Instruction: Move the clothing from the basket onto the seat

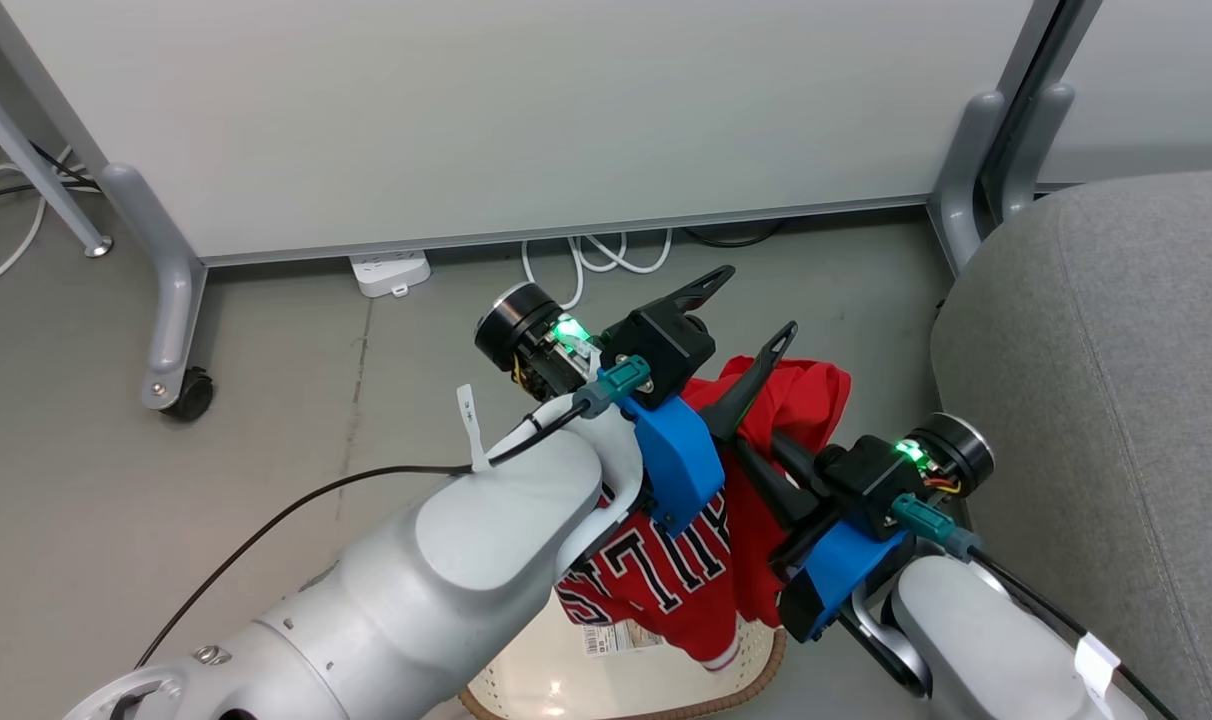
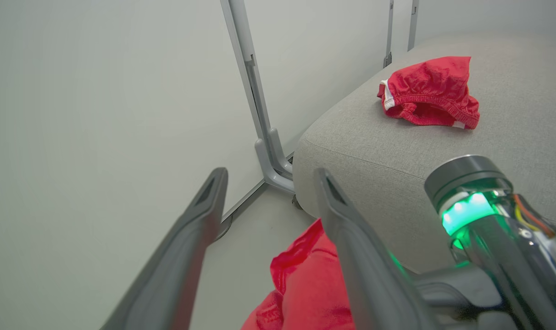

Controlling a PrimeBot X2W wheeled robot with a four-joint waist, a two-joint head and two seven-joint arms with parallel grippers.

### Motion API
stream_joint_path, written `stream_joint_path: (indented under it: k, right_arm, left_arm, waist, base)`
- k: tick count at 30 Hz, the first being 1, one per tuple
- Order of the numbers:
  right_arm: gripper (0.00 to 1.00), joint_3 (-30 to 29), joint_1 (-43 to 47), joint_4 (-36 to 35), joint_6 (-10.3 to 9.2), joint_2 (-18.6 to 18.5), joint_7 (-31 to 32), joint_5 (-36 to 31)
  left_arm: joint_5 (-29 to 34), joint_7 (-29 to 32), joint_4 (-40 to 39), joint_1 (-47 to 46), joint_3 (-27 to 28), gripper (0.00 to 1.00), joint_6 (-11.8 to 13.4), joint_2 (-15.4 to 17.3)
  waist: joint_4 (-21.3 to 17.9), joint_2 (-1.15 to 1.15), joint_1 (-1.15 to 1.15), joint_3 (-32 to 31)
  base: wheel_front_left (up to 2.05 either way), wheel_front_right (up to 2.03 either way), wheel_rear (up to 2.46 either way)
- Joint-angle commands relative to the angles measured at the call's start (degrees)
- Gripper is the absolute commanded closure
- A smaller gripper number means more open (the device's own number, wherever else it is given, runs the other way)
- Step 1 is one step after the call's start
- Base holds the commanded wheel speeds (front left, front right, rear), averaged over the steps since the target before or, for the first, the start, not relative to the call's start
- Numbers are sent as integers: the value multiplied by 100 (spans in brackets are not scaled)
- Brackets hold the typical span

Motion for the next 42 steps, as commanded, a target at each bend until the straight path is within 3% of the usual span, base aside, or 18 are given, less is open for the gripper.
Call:
stream_joint_path:
  k: [1, 12, 42]
  right_arm:
    - [100, -24, 20, -34, -2, -21, -3, 5]
    - [100, -542, -41, -186, -2, -100, -3, -75]
    - [100, -2591, 366, -817, -2, -160, -2, -258]
  left_arm:
    - [-25, -27, 7, -71, -21, 0, 37, 10]
    - [-16, -28, -2, -218, -36, 0, 57, 10]
    - [221, 125, -326, -276, -194, 0, -66, 14]
  waist:
    - [-17, 0, 0, 16]
    - [-399, 0, 0, 321]
    - [-2273, 0, 0, 1187]
  base:
    - [0, 0, 0]
    - [0, 0, 0]
    - [0, 0, 0]
